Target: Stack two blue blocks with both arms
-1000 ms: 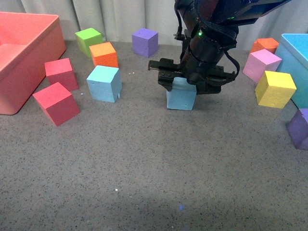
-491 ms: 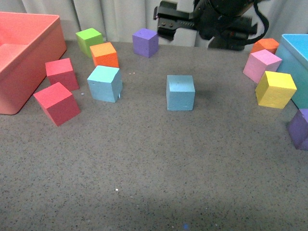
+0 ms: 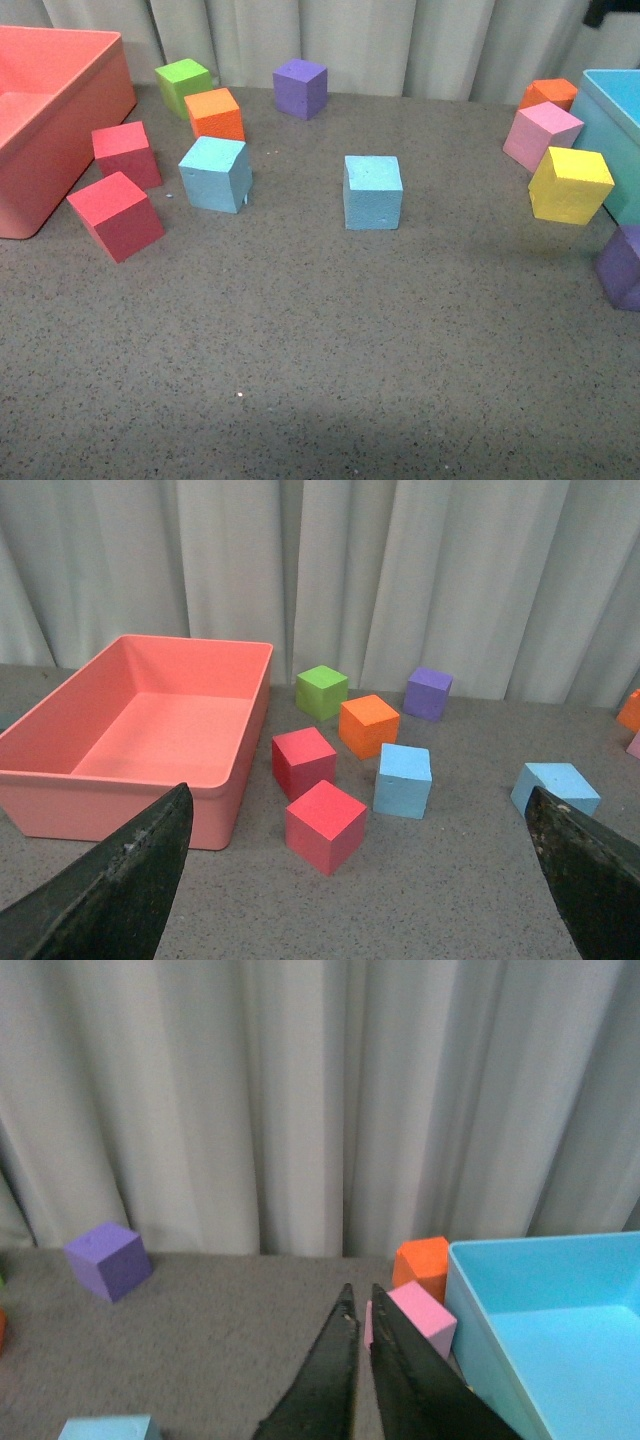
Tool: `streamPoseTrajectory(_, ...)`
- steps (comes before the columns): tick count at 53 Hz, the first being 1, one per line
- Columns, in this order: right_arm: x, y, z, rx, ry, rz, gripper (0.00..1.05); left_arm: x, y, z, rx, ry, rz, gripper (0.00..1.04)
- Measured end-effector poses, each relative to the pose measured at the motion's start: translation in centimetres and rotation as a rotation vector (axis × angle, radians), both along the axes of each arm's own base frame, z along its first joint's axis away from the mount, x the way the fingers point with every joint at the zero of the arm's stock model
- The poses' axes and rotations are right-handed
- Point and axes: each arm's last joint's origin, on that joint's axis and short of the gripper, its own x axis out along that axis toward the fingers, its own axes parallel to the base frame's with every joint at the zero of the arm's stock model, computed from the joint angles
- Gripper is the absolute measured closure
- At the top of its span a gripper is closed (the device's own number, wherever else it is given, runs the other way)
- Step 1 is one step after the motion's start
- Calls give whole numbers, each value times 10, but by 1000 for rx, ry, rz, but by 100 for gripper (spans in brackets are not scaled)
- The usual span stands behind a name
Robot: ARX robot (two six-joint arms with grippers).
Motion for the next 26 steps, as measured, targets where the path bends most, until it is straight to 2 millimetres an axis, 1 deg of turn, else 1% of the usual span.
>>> streamPoseTrajectory(1,-7,-3,-2,-4,9,4,104,0,0,0,0,0,0,7)
streamPoseTrajectory(9,-36,-16,-4,-10,22,11,104,0,0,0,0,0,1,7)
streamPoseTrajectory(14,-59,-28,-3,-9,14,4,104,0,0,0,0,0,0,7)
streamPoseTrajectory(26,-95,-41,-3,-8,19,5,104,0,0,0,0,0,0,7)
